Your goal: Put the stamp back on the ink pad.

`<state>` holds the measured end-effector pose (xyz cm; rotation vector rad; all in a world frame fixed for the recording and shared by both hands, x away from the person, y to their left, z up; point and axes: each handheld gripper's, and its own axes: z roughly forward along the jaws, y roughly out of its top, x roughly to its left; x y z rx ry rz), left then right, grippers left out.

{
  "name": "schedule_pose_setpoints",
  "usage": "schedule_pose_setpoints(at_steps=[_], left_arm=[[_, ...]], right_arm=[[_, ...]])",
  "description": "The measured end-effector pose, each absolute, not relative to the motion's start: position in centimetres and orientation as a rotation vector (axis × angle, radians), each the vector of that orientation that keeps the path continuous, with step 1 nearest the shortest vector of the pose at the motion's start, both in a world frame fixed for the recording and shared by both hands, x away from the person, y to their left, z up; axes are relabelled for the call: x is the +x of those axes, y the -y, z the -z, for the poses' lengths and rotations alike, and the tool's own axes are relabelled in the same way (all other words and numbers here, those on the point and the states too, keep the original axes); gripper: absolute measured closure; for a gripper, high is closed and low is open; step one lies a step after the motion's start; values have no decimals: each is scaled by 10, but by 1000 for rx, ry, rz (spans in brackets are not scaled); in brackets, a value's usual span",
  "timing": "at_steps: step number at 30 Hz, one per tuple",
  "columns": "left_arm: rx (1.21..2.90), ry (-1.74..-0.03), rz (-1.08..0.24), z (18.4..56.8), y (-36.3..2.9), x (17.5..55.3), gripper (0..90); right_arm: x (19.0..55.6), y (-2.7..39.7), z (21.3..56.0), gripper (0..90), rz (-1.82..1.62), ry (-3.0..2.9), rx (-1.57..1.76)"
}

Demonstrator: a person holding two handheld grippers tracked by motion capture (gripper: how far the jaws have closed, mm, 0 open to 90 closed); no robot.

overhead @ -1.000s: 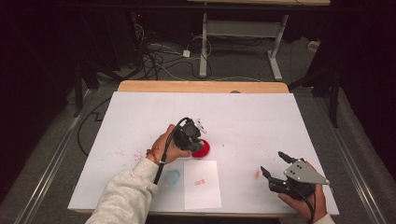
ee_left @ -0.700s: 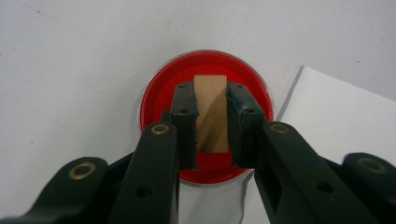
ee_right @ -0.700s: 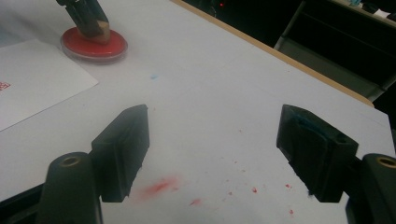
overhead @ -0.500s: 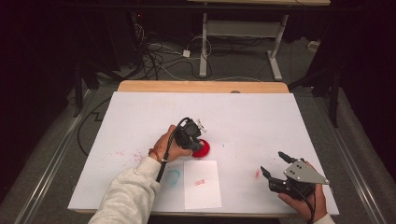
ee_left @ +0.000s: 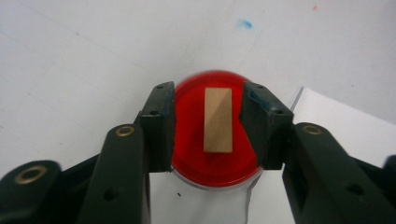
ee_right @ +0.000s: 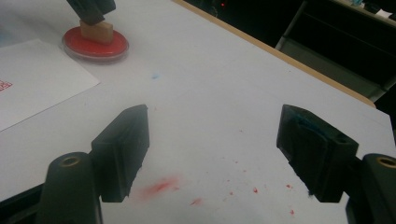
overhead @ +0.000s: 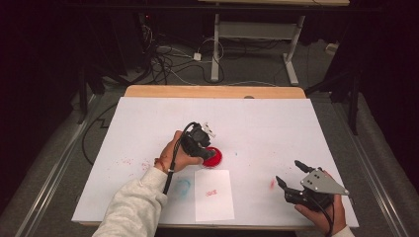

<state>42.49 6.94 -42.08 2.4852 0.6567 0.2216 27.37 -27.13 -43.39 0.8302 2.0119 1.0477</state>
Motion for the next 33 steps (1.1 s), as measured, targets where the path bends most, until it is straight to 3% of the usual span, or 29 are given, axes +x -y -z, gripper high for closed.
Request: schedule_pose_setpoints(at_steps=[22,33], left_arm=[[2169,-609,-399,407,-86,400,204],[2107,-544,-537,404,-84,387,172]], right_arm=[[274,271,434,258,-1042,-2014,825],[273,272,433,257,-1048,-2006,824]])
